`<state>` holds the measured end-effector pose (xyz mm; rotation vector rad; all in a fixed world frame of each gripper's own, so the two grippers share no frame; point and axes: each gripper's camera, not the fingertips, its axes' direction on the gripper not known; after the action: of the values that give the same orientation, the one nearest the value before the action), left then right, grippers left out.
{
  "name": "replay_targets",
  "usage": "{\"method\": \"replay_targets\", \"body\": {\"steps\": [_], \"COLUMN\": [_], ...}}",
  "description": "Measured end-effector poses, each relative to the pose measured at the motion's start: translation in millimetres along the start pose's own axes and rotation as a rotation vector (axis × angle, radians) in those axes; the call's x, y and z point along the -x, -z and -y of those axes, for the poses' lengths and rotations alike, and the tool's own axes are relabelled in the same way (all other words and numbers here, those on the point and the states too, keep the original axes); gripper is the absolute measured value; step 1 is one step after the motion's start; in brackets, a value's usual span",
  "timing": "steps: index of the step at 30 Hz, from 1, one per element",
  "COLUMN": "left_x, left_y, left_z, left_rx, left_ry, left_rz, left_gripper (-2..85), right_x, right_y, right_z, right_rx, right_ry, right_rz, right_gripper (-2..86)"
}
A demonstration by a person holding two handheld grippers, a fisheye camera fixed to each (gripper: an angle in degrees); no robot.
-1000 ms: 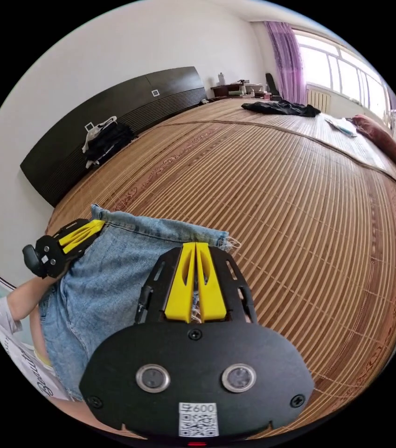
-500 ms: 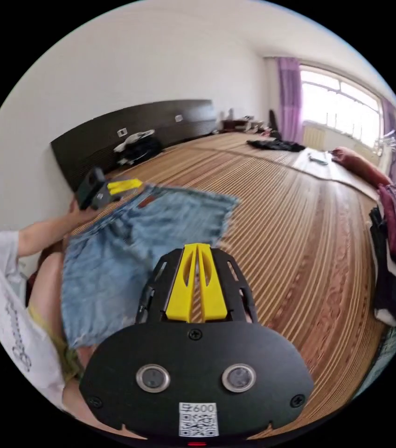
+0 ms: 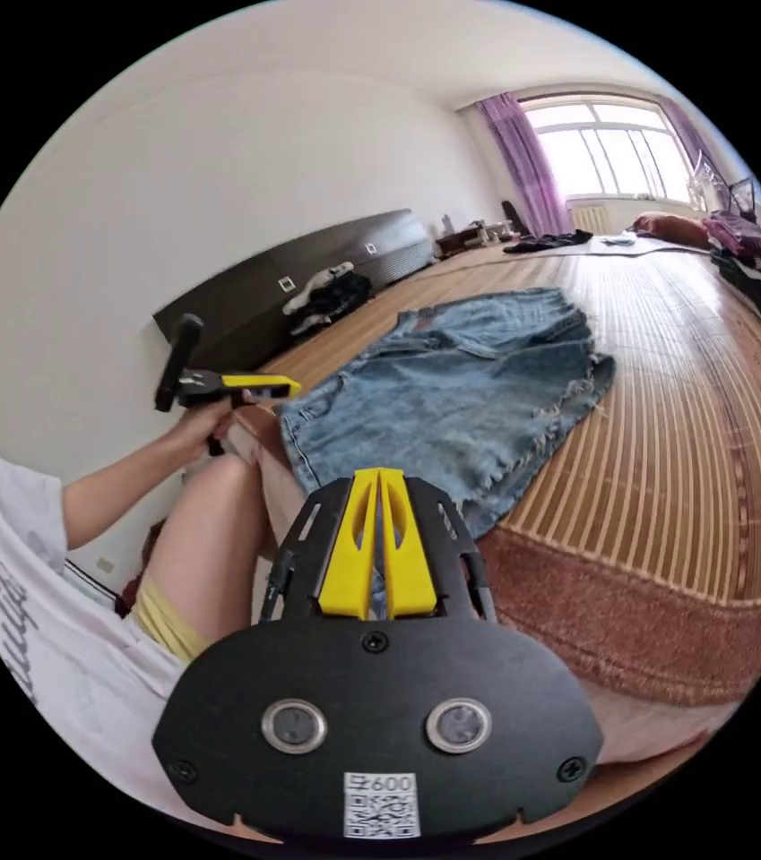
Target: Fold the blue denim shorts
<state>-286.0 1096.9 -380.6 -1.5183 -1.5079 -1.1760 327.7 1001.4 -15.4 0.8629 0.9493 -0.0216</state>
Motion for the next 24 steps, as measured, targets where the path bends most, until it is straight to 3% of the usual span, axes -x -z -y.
{"method": "replay_targets", "body": {"steps": [3, 7, 10, 15, 20, 22, 24], "left_x": [-13, 27, 48, 22, 42, 41, 18], "left_y": [-23, -24, -26, -17, -20, 10, 46], "left_z": [-13, -50, -67, -75, -72, -89, -107], "left_rx": [0.121, 0.013, 0.013, 0.003, 0.054, -0.056, -0.214], "left_ry": [-0.11, 0.134, 0.166, -0.067, 0.019, 0.078, -0.001], "left_rz": [-0.009, -0.179, -0.269, -0.115, -0.14, -0.155, -0.15], "left_gripper": [0.4, 0.5, 0.7, 0.8, 0.5, 0.3, 0.2], "right_x": [7, 13, 16, 19, 12, -4, -43], "right_y": [1, -3, -7, -19, -42, -14, 18], "right_z": [-12, -14, -13, 5, 32, 40, 58], "right_rx": [-0.026, 0.005, 0.027, 0.129, 0.364, 0.23, 0.075], "right_ry": [0.035, 0.063, 0.052, 0.052, 0.125, 0.081, -0.016], "right_rz": [-0.036, -0.051, -0.066, -0.009, 0.153, 0.172, 0.197], "right_gripper": [-0.8, -0.8, -0.9, -0.9, -0.8, -0.8, -0.8]}}
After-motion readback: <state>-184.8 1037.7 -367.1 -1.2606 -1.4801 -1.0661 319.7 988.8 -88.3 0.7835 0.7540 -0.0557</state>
